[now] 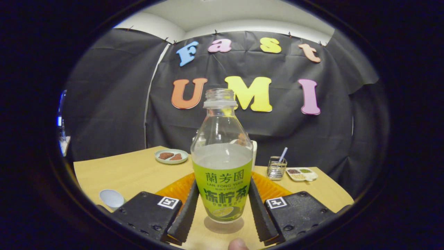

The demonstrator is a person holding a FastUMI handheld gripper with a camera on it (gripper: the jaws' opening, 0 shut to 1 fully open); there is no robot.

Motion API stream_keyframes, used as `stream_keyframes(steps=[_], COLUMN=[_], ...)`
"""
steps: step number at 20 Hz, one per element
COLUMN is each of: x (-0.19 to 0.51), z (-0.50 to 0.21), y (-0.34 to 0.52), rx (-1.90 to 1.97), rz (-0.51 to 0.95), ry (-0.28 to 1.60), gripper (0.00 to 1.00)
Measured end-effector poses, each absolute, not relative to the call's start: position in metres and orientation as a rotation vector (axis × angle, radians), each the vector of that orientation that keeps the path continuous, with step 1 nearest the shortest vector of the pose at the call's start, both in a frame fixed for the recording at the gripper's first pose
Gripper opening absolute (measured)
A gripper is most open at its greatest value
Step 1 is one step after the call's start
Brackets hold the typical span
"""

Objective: Take the bottle from table, then pour the juice into the cup, finally place the bottle on the coaster

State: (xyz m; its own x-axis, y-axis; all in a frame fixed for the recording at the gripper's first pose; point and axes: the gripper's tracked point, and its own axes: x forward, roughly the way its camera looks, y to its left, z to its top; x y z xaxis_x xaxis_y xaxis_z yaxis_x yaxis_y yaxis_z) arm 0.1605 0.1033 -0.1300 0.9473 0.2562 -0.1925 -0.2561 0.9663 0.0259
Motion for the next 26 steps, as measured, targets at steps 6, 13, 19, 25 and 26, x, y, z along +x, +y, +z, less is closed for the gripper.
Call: stream_keyframes(steps=[6,13,19,25,26], x=[0.188,0.2,0.203,0.2,0.199], z=[-0.176,-0.194,-0.204,-0.211,-0.211], y=[0.104,0.104,0.104,0.103,0.103], rx=[0.01,0.023,0.035,0.06,0.06], rz=[0.251,0.241,0.24,0.248,0.248], ry=[0.287,0.284,0.288,0.309,0.307], gripper=[0.77,0.78,0.81,0.86,0.9])
